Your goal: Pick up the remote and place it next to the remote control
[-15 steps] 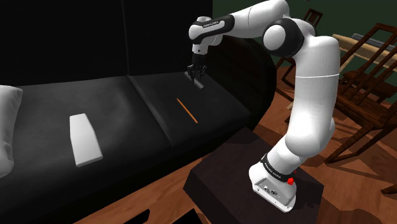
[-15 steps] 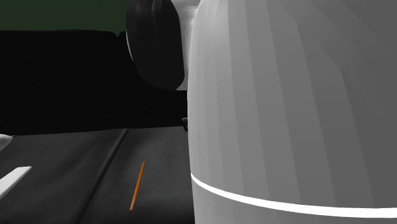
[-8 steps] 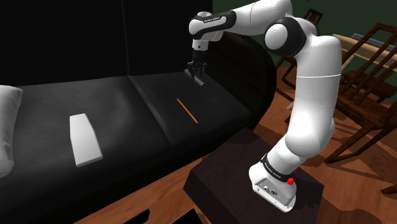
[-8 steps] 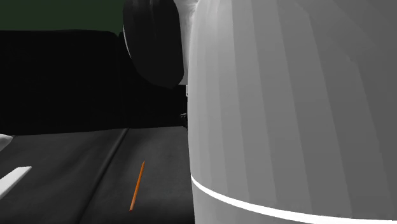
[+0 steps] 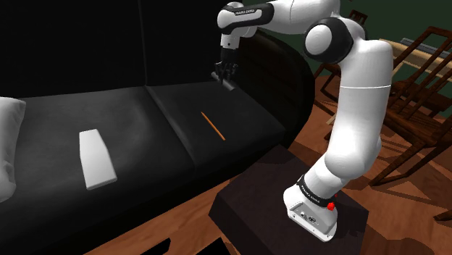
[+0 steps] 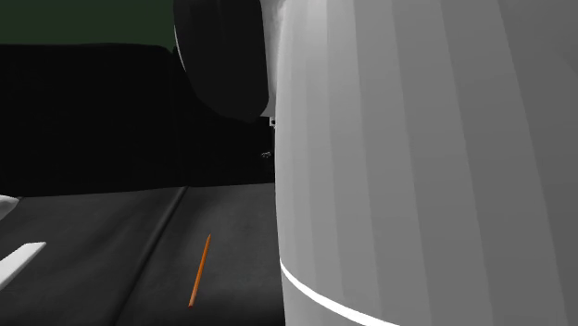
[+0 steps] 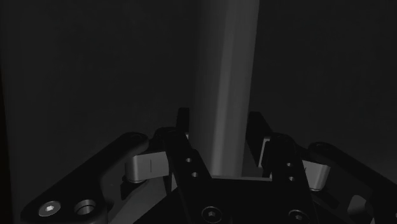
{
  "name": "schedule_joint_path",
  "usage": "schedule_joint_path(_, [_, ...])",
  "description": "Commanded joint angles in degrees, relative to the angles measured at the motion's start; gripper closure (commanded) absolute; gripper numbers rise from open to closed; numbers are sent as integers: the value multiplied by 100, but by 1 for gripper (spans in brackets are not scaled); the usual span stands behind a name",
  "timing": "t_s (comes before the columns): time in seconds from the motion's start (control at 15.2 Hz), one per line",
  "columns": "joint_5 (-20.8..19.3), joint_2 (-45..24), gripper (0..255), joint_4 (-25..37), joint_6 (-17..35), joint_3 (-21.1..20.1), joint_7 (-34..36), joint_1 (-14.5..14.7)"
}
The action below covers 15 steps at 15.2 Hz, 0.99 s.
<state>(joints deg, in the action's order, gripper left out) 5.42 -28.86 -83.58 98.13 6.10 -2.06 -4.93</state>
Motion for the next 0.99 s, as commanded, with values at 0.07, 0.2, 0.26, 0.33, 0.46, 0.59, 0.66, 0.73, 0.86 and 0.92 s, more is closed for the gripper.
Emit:
schedule_joint_path(0.07, [-10,69,255,133,-204,6,7,-6])
schedule_joint_path(0.2, [-13,94,255,211,-306,8,13,-7])
schedule_joint_path(0.26, [-11,206,255,40,-241,-24,116,77])
schedule_joint_path(0.33, [-7,314,255,-123,-179,-56,221,160])
schedule_joint_path(0.46, [4,510,255,-416,-67,-126,434,323])
schedule_joint_path(0.59, [18,683,255,-671,32,-202,651,483])
schedule_joint_path(0.66, [27,761,255,-786,77,-242,762,561])
schedule_joint_path(0.73, [36,834,255,-891,120,-284,873,640])
schedule_joint_path(0.86, [59,963,255,-1078,198,-368,1098,796])
schedule_joint_path(0.92, [71,1020,255,-1160,234,-413,1211,873])
